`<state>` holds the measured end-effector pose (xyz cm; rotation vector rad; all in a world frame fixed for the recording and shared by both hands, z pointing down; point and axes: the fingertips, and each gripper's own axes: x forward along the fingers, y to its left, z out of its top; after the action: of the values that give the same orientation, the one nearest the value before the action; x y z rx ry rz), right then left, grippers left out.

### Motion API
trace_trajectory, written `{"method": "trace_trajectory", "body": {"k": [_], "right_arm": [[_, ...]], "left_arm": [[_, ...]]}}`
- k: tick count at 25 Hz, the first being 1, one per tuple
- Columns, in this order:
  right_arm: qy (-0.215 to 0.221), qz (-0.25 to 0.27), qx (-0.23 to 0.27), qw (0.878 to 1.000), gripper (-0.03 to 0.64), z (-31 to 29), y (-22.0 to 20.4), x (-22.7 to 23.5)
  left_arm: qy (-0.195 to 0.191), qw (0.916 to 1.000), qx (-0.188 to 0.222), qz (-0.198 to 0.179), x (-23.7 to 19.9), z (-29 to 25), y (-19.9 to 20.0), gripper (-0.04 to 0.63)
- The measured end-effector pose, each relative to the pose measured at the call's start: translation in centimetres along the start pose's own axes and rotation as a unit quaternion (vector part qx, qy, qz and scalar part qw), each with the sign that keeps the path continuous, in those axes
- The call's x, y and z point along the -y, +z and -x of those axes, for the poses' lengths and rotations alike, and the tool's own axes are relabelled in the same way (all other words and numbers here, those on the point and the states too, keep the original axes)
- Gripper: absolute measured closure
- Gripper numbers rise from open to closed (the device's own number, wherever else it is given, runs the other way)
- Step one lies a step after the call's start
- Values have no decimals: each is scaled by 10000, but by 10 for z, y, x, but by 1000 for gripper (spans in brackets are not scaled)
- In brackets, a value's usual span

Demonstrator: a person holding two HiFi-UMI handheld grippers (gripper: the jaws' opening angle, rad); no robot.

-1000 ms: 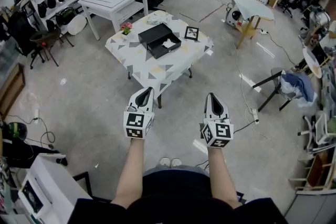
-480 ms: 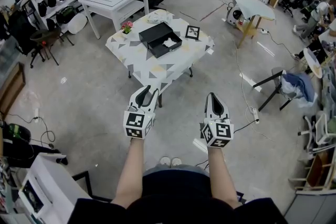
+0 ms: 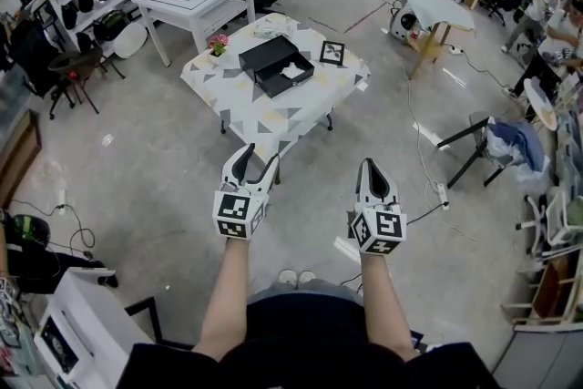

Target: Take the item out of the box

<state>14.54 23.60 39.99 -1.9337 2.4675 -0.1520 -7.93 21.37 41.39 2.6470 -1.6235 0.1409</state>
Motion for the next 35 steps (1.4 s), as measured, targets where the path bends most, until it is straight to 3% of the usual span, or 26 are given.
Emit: {"method": "trace_trajectory", "body": {"k": [18,27,35], "right_arm": [[-186,-64,174,9997,614,-26,5,-7],[-201,-130,213,9995,614,-87,1,18],[25,-94,5,10000,614,-193,-8,57]], "left_arm": [[-59,10000,52,-10,-36,-18,-2,360],[-43,10000,20,-45,-59,-79,-6,359],[251,9995,-140,143,-98,-171,-23,357]]}}
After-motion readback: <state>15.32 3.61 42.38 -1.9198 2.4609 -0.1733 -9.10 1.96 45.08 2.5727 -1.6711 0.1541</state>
